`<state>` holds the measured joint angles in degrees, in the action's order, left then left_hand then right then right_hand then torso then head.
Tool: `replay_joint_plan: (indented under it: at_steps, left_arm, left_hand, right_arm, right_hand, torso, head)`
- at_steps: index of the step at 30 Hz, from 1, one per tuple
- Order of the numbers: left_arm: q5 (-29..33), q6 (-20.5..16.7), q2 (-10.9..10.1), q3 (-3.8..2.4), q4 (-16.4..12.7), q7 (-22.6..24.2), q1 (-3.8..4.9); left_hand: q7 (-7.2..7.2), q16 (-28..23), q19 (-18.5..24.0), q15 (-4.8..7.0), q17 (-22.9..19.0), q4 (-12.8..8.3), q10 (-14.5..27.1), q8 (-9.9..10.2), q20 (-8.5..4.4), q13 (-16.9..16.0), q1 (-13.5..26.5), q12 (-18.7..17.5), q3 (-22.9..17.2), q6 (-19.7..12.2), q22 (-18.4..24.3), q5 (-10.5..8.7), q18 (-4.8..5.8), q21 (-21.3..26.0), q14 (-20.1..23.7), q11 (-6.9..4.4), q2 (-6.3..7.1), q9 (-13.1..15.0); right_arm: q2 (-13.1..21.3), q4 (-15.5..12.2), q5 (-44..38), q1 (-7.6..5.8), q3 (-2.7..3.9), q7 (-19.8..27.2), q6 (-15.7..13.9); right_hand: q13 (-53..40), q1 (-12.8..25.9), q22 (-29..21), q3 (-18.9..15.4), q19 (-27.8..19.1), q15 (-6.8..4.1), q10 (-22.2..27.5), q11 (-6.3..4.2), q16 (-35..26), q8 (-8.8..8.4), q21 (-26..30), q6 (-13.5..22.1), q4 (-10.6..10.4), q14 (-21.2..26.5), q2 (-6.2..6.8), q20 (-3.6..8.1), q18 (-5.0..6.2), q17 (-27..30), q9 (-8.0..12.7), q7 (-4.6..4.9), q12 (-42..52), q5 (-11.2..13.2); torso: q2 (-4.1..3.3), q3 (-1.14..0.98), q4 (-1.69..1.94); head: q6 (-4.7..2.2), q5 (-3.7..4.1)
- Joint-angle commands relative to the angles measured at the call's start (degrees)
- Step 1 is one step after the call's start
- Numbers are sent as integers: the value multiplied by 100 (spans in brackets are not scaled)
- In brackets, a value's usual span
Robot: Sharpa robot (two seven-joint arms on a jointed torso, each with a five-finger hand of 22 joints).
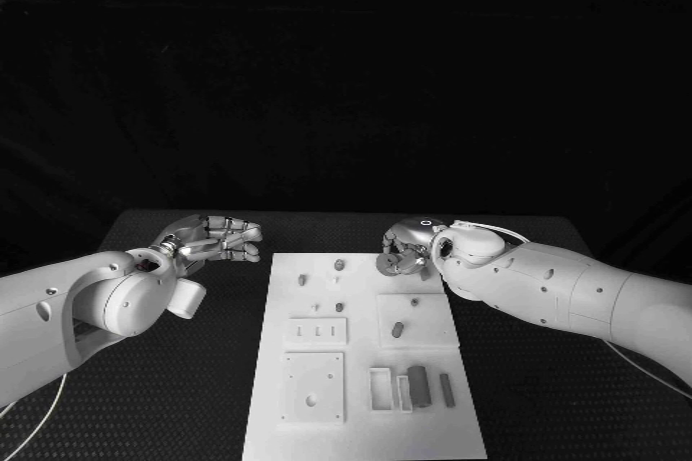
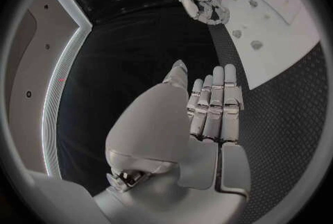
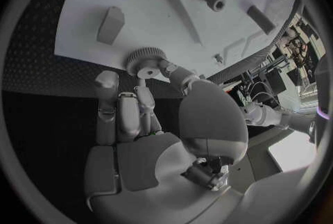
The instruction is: Assemble the parts on the task board
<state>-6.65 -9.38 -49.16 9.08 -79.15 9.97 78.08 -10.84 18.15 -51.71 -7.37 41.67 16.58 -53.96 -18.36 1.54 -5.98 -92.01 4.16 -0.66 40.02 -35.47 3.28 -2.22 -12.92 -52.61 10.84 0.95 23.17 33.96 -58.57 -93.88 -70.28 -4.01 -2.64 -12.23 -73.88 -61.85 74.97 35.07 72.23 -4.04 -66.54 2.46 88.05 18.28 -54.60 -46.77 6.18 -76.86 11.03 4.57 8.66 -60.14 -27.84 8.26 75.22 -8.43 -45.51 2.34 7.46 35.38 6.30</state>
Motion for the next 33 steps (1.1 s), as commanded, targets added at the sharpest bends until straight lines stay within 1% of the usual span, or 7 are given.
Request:
replay_joint_plan:
  at_steps: [1,13,16,18,22,28,33]
  left_arm:
    - [-18,80,-1,-5,-23,42,7]
    - [-17,74,-17,-5,-25,38,7]
    - [-17,68,-18,-5,-26,39,7]
    - [-17,65,-18,-5,-26,38,7]
    - [-17,60,-20,-4,-28,37,7]
    - [-17,50,-32,-4,-34,34,7]
    - [-17,47,-38,-4,-48,32,7]
  left_hand:
    - [-132,-39,-28,1,6,5,-3,35,7,9,50,-34,14,-39,-4,-24,-108,19,-36,23,10,-10]
    - [-132,-43,-28,0,10,6,-3,35,7,11,51,-33,13,-37,-5,-24,-108,20,-37,23,9,-10]
    - [-132,-44,-29,0,11,6,-4,35,7,11,52,-32,12,-37,-5,-24,-108,21,-38,23,8,-10]
    - [-132,-44,-29,0,12,6,-4,35,7,11,52,-32,12,-37,-5,-24,-108,21,-38,23,7,-10]
    - [-132,-45,-29,0,13,6,-4,34,7,12,52,-32,11,-36,-5,-24,-108,21,-38,23,6,-10]
    - [-132,-47,-29,0,15,6,-4,34,7,12,52,-32,10,-36,-6,-24,-109,22,-39,23,4,-10]
    - [-133,-48,-29,1,16,5,-4,34,7,13,50,-31,8,-35,-6,-24,-109,23,-39,23,2,-11]
  right_arm:
    - [30,34,-131,167,-118,-45,772]
    - [72,41,-56,191,-121,52,872]
    - [72,28,-27,194,-121,60,811]
    - [73,18,-29,195,-121,58,746]
    - [71,2,-159,195,-121,4,643]
    - [77,-20,-404,196,-121,-75,478]
    - [76,-71,-580,197,-121,-138,151]
  right_hand:
    - [19,4,114,-22,-19,27,40,-4,-21,-19,-37,-100,64,-1,-110,14,634,8,-3,55,14,-8]
    - [80,68,105,-33,-33,47,104,17,-40,-79,-36,-59,97,7,-30,3,634,23,12,78,-13,-18]
    - [87,-45,118,-59,-61,41,103,6,-46,-37,-57,-184,440,5,-398,1,634,7,-20,65,18,-6]
    - [102,-1,115,-83,-73,15,99,-21,-53,-8,-66,-279,590,4,-554,-17,634,-1,-38,36,26,-13]
    - [162,109,106,-76,-74,-29,126,-67,-70,33,-70,-430,683,7,-686,-33,634,6,-64,-13,1,-20]
    - [208,177,101,-39,-63,-75,118,-114,-86,68,-70,-572,732,5,-747,-30,634,6,-86,-62,-18,-22]
    - [219,210,97,2,-55,-108,80,-148,-94,86,-66,-663,765,-5,-878,-29,634,-16,-107,-96,-9,-21]
  torso:
    - [-2,-3,-8]
    - [-4,-8,-5]
    - [-4,-10,-7]
    - [-5,-11,-7]
    - [-3,-10,-5]
    - [-5,-7,-2]
    - [-3,-5,-10]
  head:
    - [1,-6]
    - [4,22]
    - [-4,26]
    - [-6,24]
    - [-10,31]
    - [-13,36]
    - [-25,31]
